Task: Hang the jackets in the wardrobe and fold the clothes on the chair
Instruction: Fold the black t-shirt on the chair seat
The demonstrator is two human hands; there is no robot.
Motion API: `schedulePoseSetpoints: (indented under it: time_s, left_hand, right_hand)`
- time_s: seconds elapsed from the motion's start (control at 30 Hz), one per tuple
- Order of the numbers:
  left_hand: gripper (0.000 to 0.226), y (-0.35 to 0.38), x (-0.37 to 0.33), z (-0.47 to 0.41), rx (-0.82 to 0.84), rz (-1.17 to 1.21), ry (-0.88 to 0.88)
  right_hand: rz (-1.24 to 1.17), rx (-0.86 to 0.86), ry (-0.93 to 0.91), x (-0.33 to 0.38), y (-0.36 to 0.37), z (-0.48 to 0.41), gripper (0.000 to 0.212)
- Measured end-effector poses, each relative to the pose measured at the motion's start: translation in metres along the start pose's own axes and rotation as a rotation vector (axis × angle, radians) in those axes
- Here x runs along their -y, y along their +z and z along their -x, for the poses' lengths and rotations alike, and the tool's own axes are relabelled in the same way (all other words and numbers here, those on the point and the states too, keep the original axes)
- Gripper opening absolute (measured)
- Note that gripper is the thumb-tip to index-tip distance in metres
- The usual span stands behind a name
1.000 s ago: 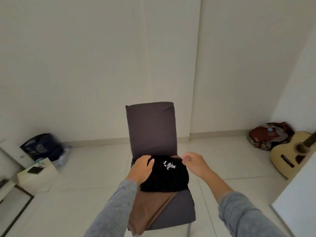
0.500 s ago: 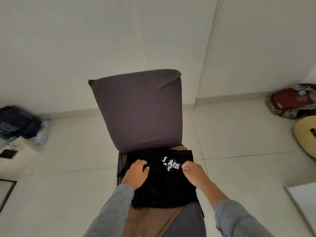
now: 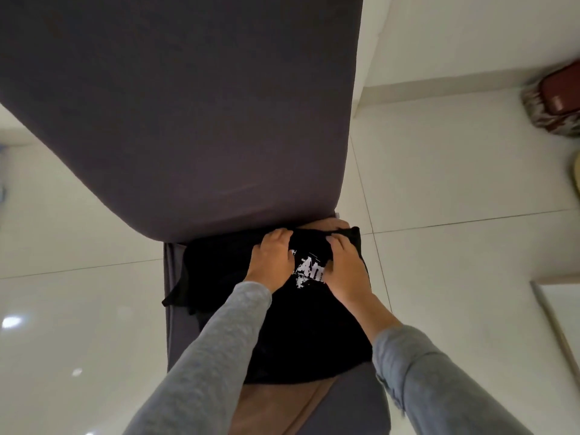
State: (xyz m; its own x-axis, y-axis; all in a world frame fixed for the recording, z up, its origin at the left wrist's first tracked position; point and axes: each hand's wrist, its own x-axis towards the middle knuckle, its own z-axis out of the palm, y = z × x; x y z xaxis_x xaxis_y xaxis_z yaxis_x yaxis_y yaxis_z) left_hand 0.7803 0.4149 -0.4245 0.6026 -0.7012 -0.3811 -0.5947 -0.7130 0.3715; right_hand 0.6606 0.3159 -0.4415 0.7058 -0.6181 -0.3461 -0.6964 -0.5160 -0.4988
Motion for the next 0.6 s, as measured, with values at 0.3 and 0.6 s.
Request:
schedulePoseSetpoints:
  time_s: [0.3,0.6]
  left_hand:
    - [0.043,0.013,0.003,-0.003,0.043,-0.230,-0.014]
    - [0.036,-0.021,-0.001,0.037,-0.022,-0.239,0.185]
  right_hand:
    - [0.280,0.168,0.007,-0.006,-0.004,-0.014,0.049]
    - [0.437,-0.037,-0.164,0.015,-0.035,0.032,0.032]
